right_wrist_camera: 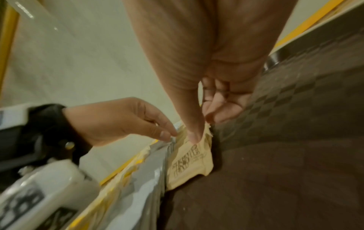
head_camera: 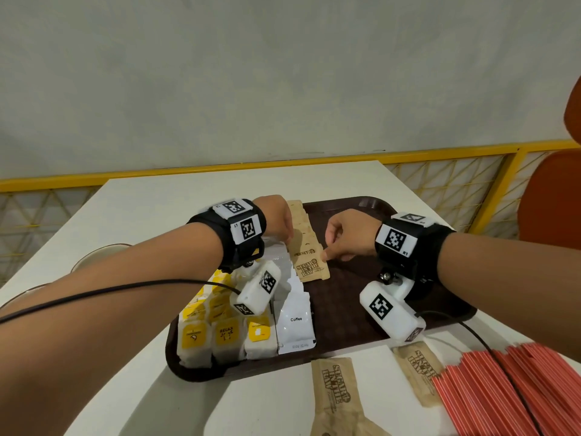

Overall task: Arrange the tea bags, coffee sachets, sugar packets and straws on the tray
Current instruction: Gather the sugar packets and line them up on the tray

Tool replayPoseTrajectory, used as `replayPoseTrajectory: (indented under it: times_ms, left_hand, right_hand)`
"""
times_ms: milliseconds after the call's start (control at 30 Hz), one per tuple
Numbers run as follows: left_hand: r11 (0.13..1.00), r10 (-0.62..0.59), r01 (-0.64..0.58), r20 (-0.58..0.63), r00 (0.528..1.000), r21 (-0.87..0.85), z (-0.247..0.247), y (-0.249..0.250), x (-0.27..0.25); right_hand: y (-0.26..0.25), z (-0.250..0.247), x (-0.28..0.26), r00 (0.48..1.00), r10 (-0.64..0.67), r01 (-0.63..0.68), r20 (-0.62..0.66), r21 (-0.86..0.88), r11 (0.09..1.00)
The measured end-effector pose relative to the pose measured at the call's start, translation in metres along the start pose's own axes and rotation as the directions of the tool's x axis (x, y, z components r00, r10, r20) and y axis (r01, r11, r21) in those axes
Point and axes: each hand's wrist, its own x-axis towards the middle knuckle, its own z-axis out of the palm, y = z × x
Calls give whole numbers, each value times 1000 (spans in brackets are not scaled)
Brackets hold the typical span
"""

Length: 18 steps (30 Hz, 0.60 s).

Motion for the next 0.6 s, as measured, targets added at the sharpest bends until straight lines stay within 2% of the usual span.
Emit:
replayPoseTrajectory:
  times_ms: [100,200,433,600]
  left_hand:
    - [1000,18,-18,14,1000,-7,1,5,2]
    - [999,23,-25,54,998,39,3,9,6]
    - [995,25,-32,82,996,91,5,9,12]
    - [994,-32,29,25,999,107,0,4,16]
  right_hand:
    - [-4,5,-2,984,-131,145,117,-125,981]
    - [-5,12,1,969,-140,183,204,-211,960]
    - [-2,13,9,981,-127,162,146,-262,951]
    - [0,15,9,984,-139,165,111,-281,945]
